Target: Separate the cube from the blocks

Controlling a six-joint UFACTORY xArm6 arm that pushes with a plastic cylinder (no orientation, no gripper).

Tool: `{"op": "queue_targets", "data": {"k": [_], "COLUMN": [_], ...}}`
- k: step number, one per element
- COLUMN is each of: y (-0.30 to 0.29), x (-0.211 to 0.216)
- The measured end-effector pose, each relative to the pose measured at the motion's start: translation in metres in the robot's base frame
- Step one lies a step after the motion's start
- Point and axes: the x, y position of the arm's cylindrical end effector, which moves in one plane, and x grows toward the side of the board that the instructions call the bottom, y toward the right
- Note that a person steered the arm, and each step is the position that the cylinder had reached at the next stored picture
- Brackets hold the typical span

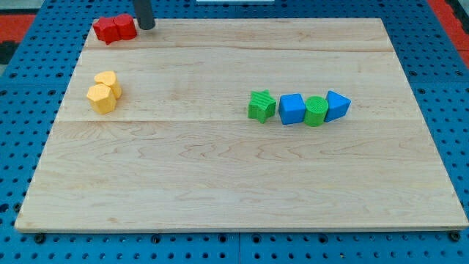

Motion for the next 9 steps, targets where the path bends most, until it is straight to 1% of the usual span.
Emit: {"op": "queue_targets", "data": {"k": [1,2,4,5,6,7,8,9], "y": [0.07,0.1,0.093,0.106,0.156,0.219,0.247,0.245], "x": [0.034,0.079,0.17,0.229,0.281,0.291,0.278,0.245]}}
